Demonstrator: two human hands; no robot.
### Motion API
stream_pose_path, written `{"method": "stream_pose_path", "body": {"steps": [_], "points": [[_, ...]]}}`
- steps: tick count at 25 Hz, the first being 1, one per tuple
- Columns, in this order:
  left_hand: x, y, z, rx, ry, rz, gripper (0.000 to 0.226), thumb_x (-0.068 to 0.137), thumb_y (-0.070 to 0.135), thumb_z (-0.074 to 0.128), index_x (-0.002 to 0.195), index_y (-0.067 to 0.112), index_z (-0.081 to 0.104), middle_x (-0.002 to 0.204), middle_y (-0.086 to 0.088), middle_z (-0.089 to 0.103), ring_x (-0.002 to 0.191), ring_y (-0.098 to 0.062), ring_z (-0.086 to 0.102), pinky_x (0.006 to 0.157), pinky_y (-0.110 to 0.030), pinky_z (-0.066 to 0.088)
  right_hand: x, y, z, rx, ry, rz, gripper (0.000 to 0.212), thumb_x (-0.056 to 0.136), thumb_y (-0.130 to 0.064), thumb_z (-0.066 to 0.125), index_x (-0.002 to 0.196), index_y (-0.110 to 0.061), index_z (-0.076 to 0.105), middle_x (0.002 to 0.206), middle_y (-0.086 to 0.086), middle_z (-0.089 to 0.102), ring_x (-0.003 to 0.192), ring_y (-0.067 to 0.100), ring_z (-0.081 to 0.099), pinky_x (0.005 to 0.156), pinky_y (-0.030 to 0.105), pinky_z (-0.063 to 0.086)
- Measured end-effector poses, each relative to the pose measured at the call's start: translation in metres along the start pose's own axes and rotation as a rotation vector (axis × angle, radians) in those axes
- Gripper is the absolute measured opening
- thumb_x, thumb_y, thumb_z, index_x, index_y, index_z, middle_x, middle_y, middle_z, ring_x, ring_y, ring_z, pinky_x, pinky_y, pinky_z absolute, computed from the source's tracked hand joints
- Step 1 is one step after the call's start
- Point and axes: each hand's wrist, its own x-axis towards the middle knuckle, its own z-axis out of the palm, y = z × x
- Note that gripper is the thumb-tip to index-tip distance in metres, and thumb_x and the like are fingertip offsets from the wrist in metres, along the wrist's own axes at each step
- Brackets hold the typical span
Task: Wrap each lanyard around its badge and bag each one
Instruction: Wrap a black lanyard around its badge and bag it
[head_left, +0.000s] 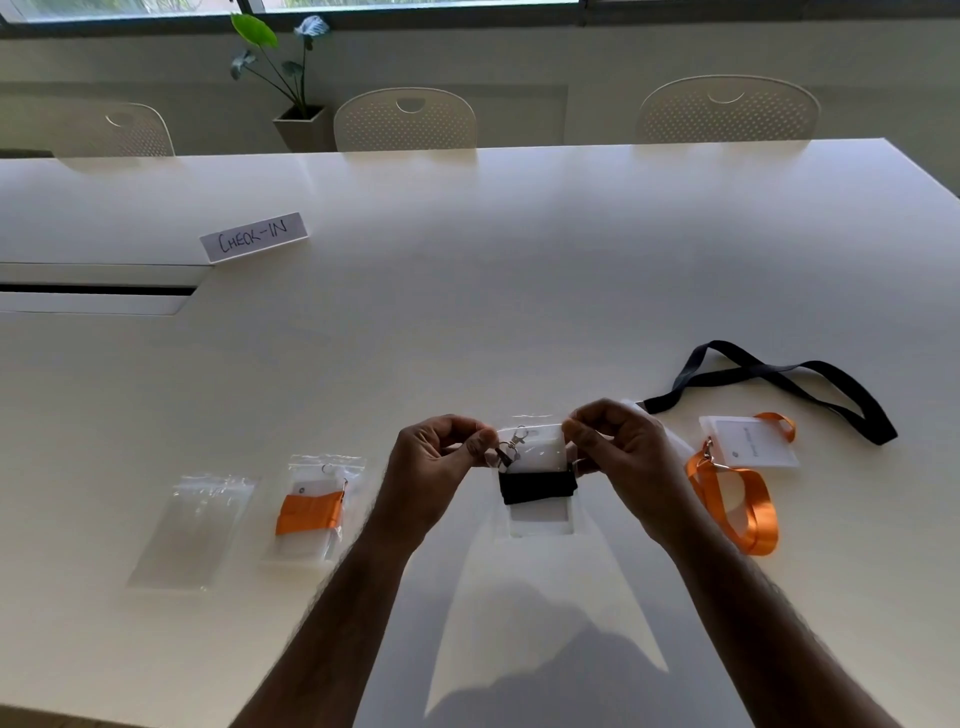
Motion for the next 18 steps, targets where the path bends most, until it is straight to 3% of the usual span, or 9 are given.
{"method": "stream_pose_path", "body": {"steps": [3,6,9,11,15,18], "points": [[0.0,-0.003,0.002,0.067,0.036,0.033,0.004,0.092,0.015,0.077,0.091,0.011,0.077,0.083,-0.003,0.08,0.078,-0.019,0.079,0.075,-0.024,0.061,0.0,0.001,0.001,-0.045,-0.006,-0.001,0.013,0.099,-0.005,0.066,0.088,-0.012,0.071,0.081,0.009,0.071,0.072,0.019,0.07,0.066,0.033,0.061],[0.0,-0.004,0.005,0.07,0.068,0.02,0.007,0.094,0.018,0.075,0.095,0.011,0.076,0.085,-0.003,0.08,0.08,-0.017,0.079,0.077,-0.026,0.062,-0.001,0.001,0.003,0.071,-0.047,0.046,0.008,0.099,-0.012,0.065,0.092,-0.013,0.07,0.084,0.006,0.07,0.08,0.02,0.069,0.07,0.035,0.062],[0.0,-0.003,0.007,0.051,0.073,0.01,0.007,0.096,0.019,0.073,0.096,0.012,0.074,0.086,-0.002,0.079,0.083,-0.016,0.079,0.082,-0.033,0.064,-0.002,0.001,0.006,0.125,-0.102,0.085,0.031,0.094,-0.027,0.066,0.1,0.004,0.065,0.089,0.011,0.068,0.084,0.021,0.065,0.072,0.035,0.059],[-0.001,-0.003,0.008,0.05,0.055,0.006,0.007,0.096,0.019,0.073,0.096,0.012,0.074,0.086,-0.003,0.079,0.083,-0.017,0.079,0.084,-0.036,0.064,-0.002,0.003,0.009,0.083,-0.07,0.076,0.035,0.092,-0.031,0.069,0.097,0.003,0.066,0.086,0.012,0.068,0.083,0.023,0.062,0.073,0.04,0.056],[-0.001,-0.003,0.008,0.059,0.03,0.009,0.007,0.095,0.019,0.074,0.097,0.013,0.074,0.088,-0.003,0.079,0.083,-0.018,0.079,0.084,-0.039,0.064,0.001,0.006,0.011,0.081,-0.02,0.087,0.017,0.095,-0.024,0.07,0.091,-0.007,0.071,0.084,0.012,0.069,0.08,0.027,0.061,0.068,0.041,0.05],[-0.002,-0.001,0.009,0.031,-0.007,-0.009,0.009,0.093,0.022,0.076,0.1,0.016,0.077,0.091,-0.001,0.08,0.084,-0.018,0.079,0.082,-0.034,0.063,0.0,0.009,0.011,0.057,-0.005,0.076,0.013,0.099,-0.018,0.069,0.088,-0.013,0.073,0.08,0.009,0.067,0.076,0.027,0.057,0.067,0.045,0.045]]}}
